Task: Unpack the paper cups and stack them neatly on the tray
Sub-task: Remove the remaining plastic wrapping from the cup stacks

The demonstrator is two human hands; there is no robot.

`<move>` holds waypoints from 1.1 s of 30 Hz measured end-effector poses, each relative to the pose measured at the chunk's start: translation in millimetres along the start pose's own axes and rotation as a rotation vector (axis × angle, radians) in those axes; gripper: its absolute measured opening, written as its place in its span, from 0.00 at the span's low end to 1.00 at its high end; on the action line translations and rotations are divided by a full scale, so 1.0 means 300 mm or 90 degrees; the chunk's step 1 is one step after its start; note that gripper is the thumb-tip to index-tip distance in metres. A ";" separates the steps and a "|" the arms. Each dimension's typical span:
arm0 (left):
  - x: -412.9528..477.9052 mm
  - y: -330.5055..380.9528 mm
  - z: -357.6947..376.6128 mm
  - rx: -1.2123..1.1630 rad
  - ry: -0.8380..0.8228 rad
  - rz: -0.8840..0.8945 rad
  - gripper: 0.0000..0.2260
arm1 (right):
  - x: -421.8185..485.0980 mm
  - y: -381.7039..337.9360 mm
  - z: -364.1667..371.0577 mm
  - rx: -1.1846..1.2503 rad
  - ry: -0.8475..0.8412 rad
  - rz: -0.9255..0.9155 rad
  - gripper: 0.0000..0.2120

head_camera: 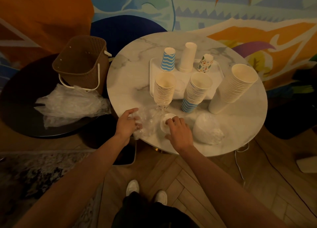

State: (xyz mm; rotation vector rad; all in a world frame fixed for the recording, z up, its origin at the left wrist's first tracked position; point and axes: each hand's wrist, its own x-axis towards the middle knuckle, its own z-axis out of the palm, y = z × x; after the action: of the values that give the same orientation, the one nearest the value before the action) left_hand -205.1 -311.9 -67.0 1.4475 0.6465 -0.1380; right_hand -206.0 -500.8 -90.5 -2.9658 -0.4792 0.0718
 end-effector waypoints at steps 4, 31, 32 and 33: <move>0.000 0.001 -0.002 0.001 0.007 -0.001 0.20 | 0.009 -0.006 -0.014 0.048 0.026 0.020 0.25; 0.428 0.195 -0.851 0.234 0.132 0.186 0.13 | 0.614 -0.811 0.064 0.798 -0.123 0.320 0.12; 0.463 0.207 -0.884 0.267 0.157 0.192 0.11 | 0.637 -0.839 0.078 0.755 -0.130 0.300 0.13; 0.493 0.216 -0.911 0.304 0.187 0.207 0.09 | 0.657 -0.865 0.091 0.714 -0.135 0.276 0.15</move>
State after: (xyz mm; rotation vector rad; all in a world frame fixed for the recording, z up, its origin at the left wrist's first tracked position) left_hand -142.2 -1.1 -79.1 2.0394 0.6292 0.1915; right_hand -101.3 -191.1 -85.9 -1.8922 0.1799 0.5092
